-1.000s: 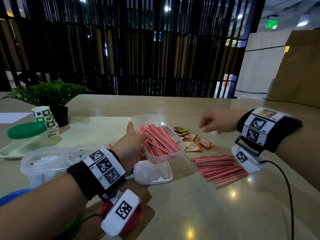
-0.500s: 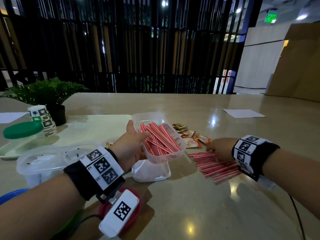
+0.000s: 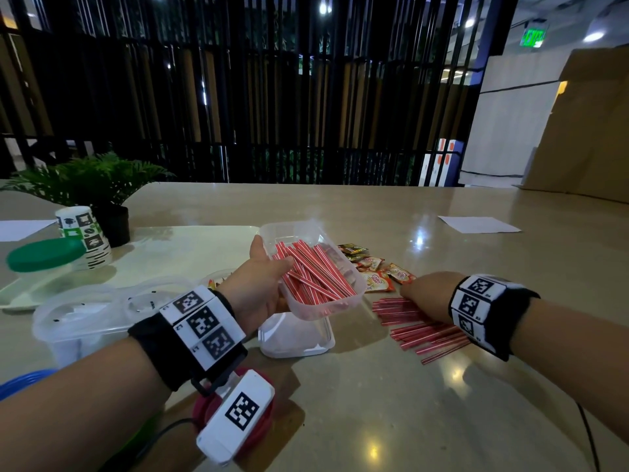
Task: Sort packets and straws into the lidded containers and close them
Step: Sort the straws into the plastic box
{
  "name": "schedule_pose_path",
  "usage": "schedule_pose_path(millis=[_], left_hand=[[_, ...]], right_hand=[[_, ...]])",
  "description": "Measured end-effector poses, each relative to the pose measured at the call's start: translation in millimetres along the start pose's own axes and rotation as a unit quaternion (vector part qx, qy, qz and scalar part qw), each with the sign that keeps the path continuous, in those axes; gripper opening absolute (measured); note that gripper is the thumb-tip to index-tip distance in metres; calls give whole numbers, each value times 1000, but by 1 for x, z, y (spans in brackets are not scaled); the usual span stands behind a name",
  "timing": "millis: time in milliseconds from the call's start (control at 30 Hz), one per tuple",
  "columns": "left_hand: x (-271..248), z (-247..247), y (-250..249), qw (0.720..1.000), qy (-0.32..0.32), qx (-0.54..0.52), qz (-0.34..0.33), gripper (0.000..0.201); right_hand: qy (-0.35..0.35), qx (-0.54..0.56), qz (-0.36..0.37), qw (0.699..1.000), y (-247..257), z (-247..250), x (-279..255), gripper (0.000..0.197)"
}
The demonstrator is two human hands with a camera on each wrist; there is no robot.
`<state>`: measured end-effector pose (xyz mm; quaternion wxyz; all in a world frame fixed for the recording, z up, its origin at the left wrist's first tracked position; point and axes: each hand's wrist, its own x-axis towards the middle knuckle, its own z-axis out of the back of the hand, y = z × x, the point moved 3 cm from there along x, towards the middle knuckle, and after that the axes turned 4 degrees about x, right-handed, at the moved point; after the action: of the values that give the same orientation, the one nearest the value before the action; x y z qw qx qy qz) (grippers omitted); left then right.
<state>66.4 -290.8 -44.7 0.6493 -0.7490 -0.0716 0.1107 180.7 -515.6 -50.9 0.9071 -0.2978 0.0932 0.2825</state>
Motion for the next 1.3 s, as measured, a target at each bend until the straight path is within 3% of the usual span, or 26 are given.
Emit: schedule_pose_path(millis=[267, 467, 667, 733, 833, 900, 967, 1033, 1100, 1200, 1233, 1300], left_hand=[[-1, 1, -2, 1000, 0, -1, 3, 56], [-1, 1, -1, 1000, 2, -2, 4, 57], [-2, 0, -2, 1000, 3, 2, 5, 54], [-4, 0, -3, 1000, 3, 3, 4, 52], [-5, -1, -3, 1000, 2, 7, 2, 49], [-5, 0, -4, 1000, 0, 9, 0, 47], [-6, 0, -4, 1000, 0, 10, -1, 47], [-7, 0, -3, 1000, -1, 9, 0, 48], [-7, 1, -4, 1000, -1, 8, 0, 48], [-7, 0, -4, 1000, -1, 8, 1, 51], [-7, 0, -4, 1000, -2, 8, 2, 52], [-7, 0, -4, 1000, -2, 6, 4, 54]], right_hand=[[-15, 11, -9, 1000, 0, 2, -6, 58], [-39, 96, -16, 995, -8, 0, -7, 48], [-45, 177, -30, 983, -10, -4, -1, 51], [-63, 206, -37, 976, -12, -4, 1, 44], [-103, 268, -40, 957, -17, -1, -1, 9], [-135, 299, -30, 944, -20, 3, -3, 18], [-174, 346, -39, 921, -24, 6, -4, 30], [-200, 432, -44, 878, -24, 8, -6, 38], [-208, 555, -44, 805, -20, 8, -6, 38], [-194, 717, -15, 669, -10, 8, -7, 43], [-185, 733, 10, 655, -5, 9, -8, 46], [-172, 716, 56, 675, 4, 14, -12, 53]])
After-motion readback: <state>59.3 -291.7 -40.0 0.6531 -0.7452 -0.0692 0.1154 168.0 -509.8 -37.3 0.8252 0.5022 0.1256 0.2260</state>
